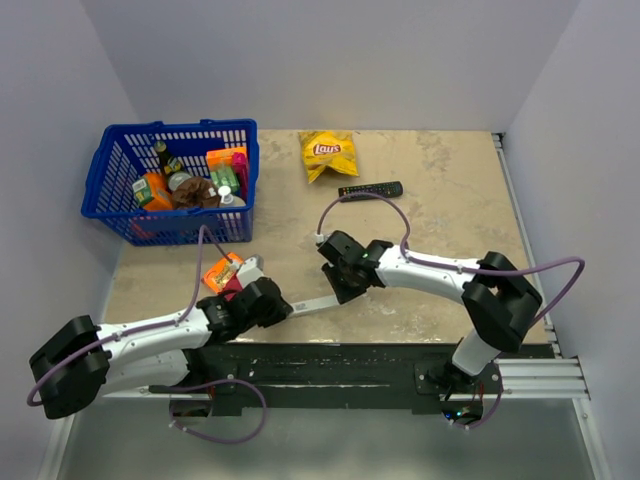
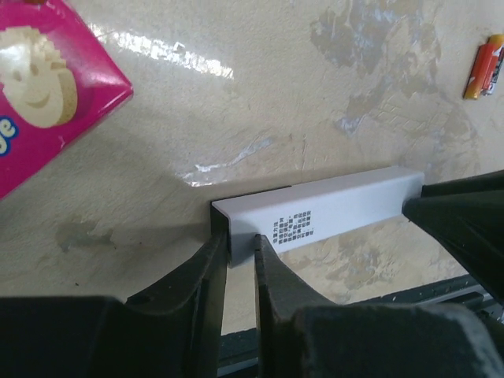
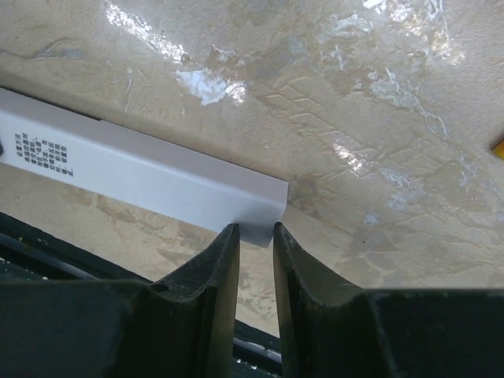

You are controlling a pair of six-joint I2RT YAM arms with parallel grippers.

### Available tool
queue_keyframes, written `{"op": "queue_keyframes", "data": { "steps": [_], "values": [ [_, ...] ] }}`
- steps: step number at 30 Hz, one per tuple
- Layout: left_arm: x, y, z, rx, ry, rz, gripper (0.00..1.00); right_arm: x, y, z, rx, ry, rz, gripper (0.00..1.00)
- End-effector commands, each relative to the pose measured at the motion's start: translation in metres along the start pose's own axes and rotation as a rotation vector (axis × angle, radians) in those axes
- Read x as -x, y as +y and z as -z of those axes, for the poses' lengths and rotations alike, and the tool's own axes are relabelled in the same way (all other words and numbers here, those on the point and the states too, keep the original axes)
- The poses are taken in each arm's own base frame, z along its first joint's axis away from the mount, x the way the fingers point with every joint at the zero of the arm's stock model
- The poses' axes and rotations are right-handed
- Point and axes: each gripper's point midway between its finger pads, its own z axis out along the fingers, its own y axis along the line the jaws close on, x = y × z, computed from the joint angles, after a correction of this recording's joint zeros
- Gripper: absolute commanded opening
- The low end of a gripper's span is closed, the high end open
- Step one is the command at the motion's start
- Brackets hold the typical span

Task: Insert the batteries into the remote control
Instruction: Load the battery cover into the remote control, then move the remote control to the center of the board.

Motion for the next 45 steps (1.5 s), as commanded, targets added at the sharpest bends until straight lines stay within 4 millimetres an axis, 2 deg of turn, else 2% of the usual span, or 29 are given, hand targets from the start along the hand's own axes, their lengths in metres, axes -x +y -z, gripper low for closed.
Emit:
{"op": "queue_keyframes", "data": {
  "steps": [1, 6, 8, 9, 10, 11, 12, 13, 14, 15, 16, 17, 18, 19, 20, 22, 24, 25, 27, 28, 29, 31, 33, 35, 38, 40, 41, 44, 45],
  "values": [
    [0.022, -0.023, -0.006, -0.065, -0.067, -0.049, 0.15, 0.041, 0.005, 0.029, 0.059, -0.126, -0.046, 0.30],
    [0.054, -0.044, -0.012, -0.100, -0.135, -0.131, 0.25, 0.075, -0.034, 0.078, 0.052, -0.299, -0.093, 0.42],
    [0.072, -0.065, -0.012, -0.151, -0.176, -0.151, 0.31, 0.086, -0.050, 0.100, 0.033, -0.379, -0.111, 0.45],
    [0.075, -0.065, -0.016, -0.141, -0.179, -0.190, 0.35, 0.090, -0.058, 0.108, 0.006, -0.417, -0.104, 0.47],
    [0.083, -0.075, -0.016, -0.157, -0.193, -0.204, 0.38, 0.092, -0.067, 0.114, -0.010, -0.441, -0.109, 0.49],
    [0.092, -0.079, -0.021, -0.163, -0.206, -0.210, 0.40, 0.094, -0.069, 0.124, -0.009, -0.475, -0.075, 0.50],
    [0.096, -0.085, -0.021, -0.175, -0.204, -0.237, 0.46, 0.098, -0.062, 0.128, 0.043, -0.500, -0.035, 0.51],
    [0.109, -0.102, -0.016, -0.203, -0.232, -0.242, 0.50, 0.096, -0.058, 0.129, 0.065, -0.498, 0.007, 0.55],
    [0.117, -0.109, -0.012, -0.210, -0.249, -0.256, 0.54, 0.096, -0.053, 0.130, 0.093, -0.500, 0.077, 0.58],
    [0.127, -0.115, -0.007, -0.206, -0.284, -0.285, 0.64, 0.094, -0.048, 0.128, 0.120, -0.496, 0.119, 0.61],
    [0.143, -0.133, 0.006, -0.234, -0.329, -0.288, 0.68, 0.086, -0.031, 0.123, 0.221, -0.461, 0.169, 0.66],
    [0.153, -0.137, 0.019, -0.232, -0.360, -0.292, 0.71, 0.081, -0.024, 0.119, 0.253, -0.445, 0.214, 0.68],
    [0.164, -0.134, 0.027, -0.195, -0.395, -0.309, 0.78, 0.078, -0.016, 0.116, 0.290, -0.436, 0.247, 0.70],
    [0.177, -0.143, 0.041, -0.201, -0.436, -0.304, 0.81, 0.068, 0.000, 0.106, 0.322, -0.395, 0.298, 0.72],
    [0.185, -0.137, 0.050, -0.169, -0.455, -0.309, 0.83, 0.064, 0.008, 0.100, 0.315, -0.380, 0.331, 0.77],
    [0.214, -0.138, 0.087, -0.143, -0.570, -0.293, 0.86, 0.054, 0.035, 0.083, 0.320, -0.340, 0.405, 0.80],
    [0.232, -0.123, 0.119, -0.071, -0.652, -0.290, 0.87, 0.053, 0.044, 0.068, 0.313, -0.315, 0.422, 0.80],
    [0.239, -0.119, 0.134, -0.045, -0.674, -0.287, 0.87, 0.048, 0.051, 0.055, 0.312, -0.281, 0.433, 0.80],
    [0.257, -0.111, 0.173, -0.022, -0.771, -0.245, 0.87, 0.045, 0.059, 0.044, 0.285, -0.264, 0.457, 0.81],
    [0.260, -0.104, 0.184, -0.003, -0.787, -0.242, 0.87, 0.048, 0.062, 0.039, 0.270, -0.261, 0.462, 0.81],
    [0.265, -0.100, 0.204, -0.014, -0.828, -0.219, 0.88, 0.044, 0.059, 0.025, 0.233, -0.229, 0.463, 0.81],
    [0.273, -0.091, 0.229, 0.007, -0.885, -0.215, 0.88, 0.047, 0.057, 0.016, 0.190, -0.213, 0.465, 0.80],
    [0.280, -0.082, 0.256, 0.013, -0.940, -0.188, 0.89, 0.046, 0.050, 0.002, 0.130, -0.190, 0.454, 0.78],
    [0.283, -0.073, 0.273, 0.021, -0.972, -0.168, 0.89, 0.047, 0.046, -0.005, 0.098, -0.182, 0.446, 0.76],
    [0.287, -0.064, 0.291, 0.031, -1.009, -0.144, 0.89, 0.043, 0.042, -0.019, 0.067, -0.135, 0.442, 0.66],
    [0.288, -0.064, 0.296, 0.029, -1.017, -0.140, 0.89, 0.045, 0.042, -0.021, 0.057, -0.136, 0.431, 0.48],
    [0.289, -0.064, 0.297, 0.030, -1.017, -0.142, 0.88, 0.048, 0.041, -0.021, 0.041, -0.148, 0.400, 0.30],
    [0.289, -0.067, 0.293, 0.034, -1.010, -0.154, 0.88, 0.065, 0.034, -0.024, -0.009, -0.180, 0.311, 0.08],
    [0.288, -0.071, 0.287, 0.029, -0.994, -0.184, 0.88, 0.077, 0.029, -0.023, -0.023, -0.193, 0.264, 0.06]
  ]
}}
